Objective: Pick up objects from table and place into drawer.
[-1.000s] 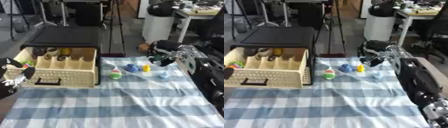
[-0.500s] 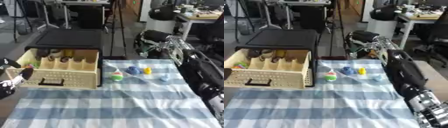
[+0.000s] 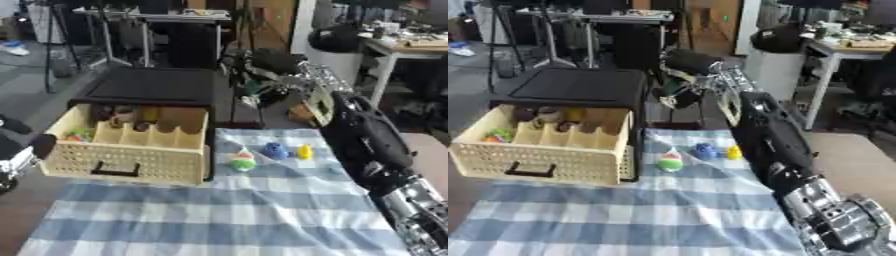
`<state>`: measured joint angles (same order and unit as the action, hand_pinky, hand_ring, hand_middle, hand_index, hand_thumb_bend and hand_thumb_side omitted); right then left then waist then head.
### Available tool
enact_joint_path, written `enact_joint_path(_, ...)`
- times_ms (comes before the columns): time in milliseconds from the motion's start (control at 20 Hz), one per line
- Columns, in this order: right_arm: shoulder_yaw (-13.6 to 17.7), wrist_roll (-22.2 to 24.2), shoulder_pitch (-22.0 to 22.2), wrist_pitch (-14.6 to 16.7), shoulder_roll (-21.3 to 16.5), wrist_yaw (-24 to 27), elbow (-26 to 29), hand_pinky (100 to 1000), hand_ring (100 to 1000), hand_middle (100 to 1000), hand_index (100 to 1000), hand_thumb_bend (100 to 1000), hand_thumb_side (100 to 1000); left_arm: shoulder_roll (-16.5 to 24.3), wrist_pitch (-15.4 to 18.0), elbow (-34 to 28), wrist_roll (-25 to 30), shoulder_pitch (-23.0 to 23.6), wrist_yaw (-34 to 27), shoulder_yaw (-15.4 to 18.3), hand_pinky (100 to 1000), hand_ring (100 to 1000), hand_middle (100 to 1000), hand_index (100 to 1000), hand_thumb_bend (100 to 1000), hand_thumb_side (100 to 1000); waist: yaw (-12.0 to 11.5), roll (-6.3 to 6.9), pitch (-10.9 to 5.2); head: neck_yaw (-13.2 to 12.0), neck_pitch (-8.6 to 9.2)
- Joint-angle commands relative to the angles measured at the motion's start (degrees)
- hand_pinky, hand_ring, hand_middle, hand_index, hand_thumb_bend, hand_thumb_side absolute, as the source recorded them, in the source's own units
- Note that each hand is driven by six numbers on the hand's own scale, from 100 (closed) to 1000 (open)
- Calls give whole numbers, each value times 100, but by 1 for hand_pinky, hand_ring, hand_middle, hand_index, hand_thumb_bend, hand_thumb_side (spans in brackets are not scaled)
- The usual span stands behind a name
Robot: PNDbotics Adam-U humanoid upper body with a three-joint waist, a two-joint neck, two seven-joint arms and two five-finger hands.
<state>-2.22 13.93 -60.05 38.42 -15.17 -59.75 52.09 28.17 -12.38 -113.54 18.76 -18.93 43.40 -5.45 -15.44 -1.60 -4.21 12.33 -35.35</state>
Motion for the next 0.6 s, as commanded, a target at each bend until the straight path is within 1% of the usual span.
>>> enact_joint_path(50,171,157,-186,-161,181,299,381,196,262,421,647,100,100,16,19,-105,-24,-159,-44,57,251,100,105,689,519,1000,-76,66,-14,83,121)
enact_joint_path(250,317,453,-136,-434,540,687,786,185,247,408,645,100,100,-33,42,-105,-17,-224,-74,50,251,100,105,689,520,1000,-236,119,43,197,170)
enact_joint_path(450,374,761,9,-624,875,988,1064,177,239,402,646,100,100,-50,50,-105,-11,-243,-83,50,251,100,105,689,519,1000,-283,142,80,255,177)
enact_joint_path(600,378,960,156,-699,1078,1109,1183,176,241,400,648,100,100,-60,55,-105,-5,-251,-81,48,251,100,105,688,519,1000,-296,154,101,276,186)
